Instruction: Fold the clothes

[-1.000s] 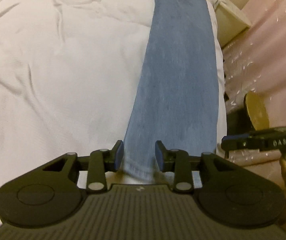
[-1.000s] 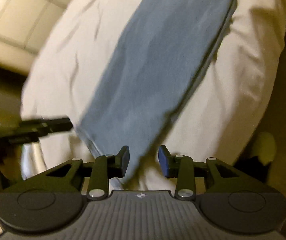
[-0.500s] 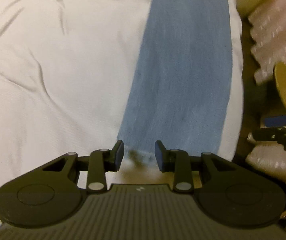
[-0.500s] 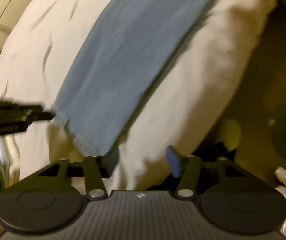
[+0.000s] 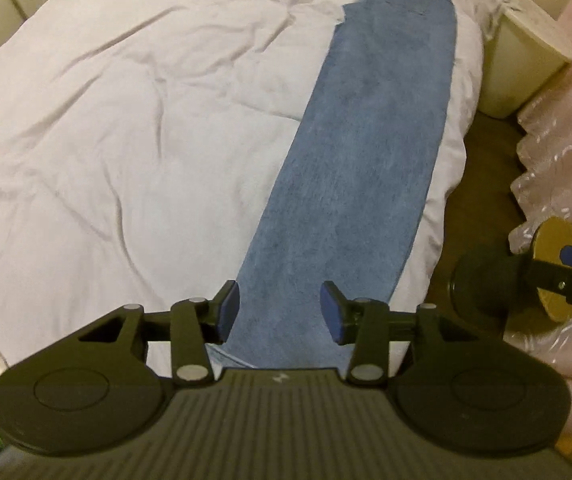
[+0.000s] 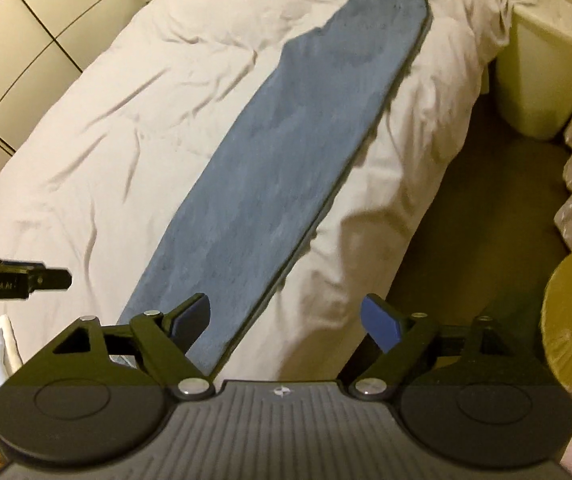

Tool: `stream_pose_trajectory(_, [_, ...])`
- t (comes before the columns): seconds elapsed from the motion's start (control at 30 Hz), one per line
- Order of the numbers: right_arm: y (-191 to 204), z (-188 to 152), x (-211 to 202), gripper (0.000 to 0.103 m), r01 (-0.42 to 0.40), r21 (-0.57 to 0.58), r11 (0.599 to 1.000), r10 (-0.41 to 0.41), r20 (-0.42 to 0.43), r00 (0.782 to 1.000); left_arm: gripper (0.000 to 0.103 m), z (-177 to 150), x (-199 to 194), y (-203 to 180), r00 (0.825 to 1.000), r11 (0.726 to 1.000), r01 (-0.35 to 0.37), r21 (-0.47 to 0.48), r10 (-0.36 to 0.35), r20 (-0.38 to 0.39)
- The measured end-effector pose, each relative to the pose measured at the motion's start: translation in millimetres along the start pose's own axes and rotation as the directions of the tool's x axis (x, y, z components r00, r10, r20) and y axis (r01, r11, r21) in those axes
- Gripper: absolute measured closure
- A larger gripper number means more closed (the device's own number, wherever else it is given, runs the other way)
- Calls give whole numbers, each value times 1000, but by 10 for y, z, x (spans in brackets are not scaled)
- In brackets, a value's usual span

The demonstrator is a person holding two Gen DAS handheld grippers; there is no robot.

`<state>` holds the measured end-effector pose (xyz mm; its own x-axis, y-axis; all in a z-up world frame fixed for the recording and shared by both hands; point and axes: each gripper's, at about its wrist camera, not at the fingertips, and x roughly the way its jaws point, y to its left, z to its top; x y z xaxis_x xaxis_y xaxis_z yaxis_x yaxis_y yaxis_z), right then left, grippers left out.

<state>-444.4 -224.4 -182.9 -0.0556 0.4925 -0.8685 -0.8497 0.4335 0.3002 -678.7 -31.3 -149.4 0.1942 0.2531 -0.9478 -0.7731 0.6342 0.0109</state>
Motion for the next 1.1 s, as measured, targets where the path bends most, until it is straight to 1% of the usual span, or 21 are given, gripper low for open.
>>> stream_pose_trajectory(0.07, [-3, 110, -91, 15, 3, -15, 1000, -3, 26, 1000, 62, -6, -82, -34, 1000, 1000, -7, -29, 7, 17])
stream_pose_trajectory(0.13, [-22, 235, -62, 14, -2, -34, 999, 3, 31, 1000, 61, 50, -171, -55, 999, 998, -23, -56, 25, 34])
stream_pose_trajectory(0.3, [-159, 597, -56, 14, -14, -89, 996, 16, 23, 1000, 60, 203, -239, -159, 996, 987, -60, -152, 69, 57])
stream_pose_trajectory(0.4, [-287, 836, -9, 14, -31, -135, 990, 32, 11, 999, 60, 311, -215, -321, 993, 974, -86, -212, 100, 60])
stream_pose_trajectory(0.53, [-505, 1198, 47, 14, -53, -232, 971, 50, -18, 999, 60, 617, -135, -671, 989, 948, -108, -299, 133, 66])
stream_pose_trajectory(0.67, [-819, 1636, 34, 14, -22, -305, 952, 22, -4, 1000, 59, 865, -57, -1004, 983, 918, -104, -383, 154, 102])
stream_pose_trajectory(0.77, [-985, 1941, 58, 14, -2, -351, 936, 3, 5, 1000, 59, 884, -18, -1139, 983, 885, -97, -455, 158, 97])
stream_pose_trajectory(0.83, [-1015, 2093, 99, 14, 0, -370, 929, 0, 0, 1000, 59, 830, -14, -1151, 983, 870, -111, -480, 167, 75])
stream_pose_trajectory(0.9, [-987, 2207, 149, 14, -14, -383, 923, 10, -12, 1000, 56, 746, -18, -1113, 981, 851, -139, -506, 189, 49])
stream_pose_trajectory(1.0, [-891, 2304, 255, 14, -45, -398, 916, 35, -32, 999, 55, 630, 22, -953, 976, 819, -169, -548, 216, 22])
stream_pose_trajectory(1.1, [-757, 2357, 405, 14, -56, -411, 910, 42, -43, 998, 55, 536, 127, -796, 974, 798, -181, -574, 226, 6])
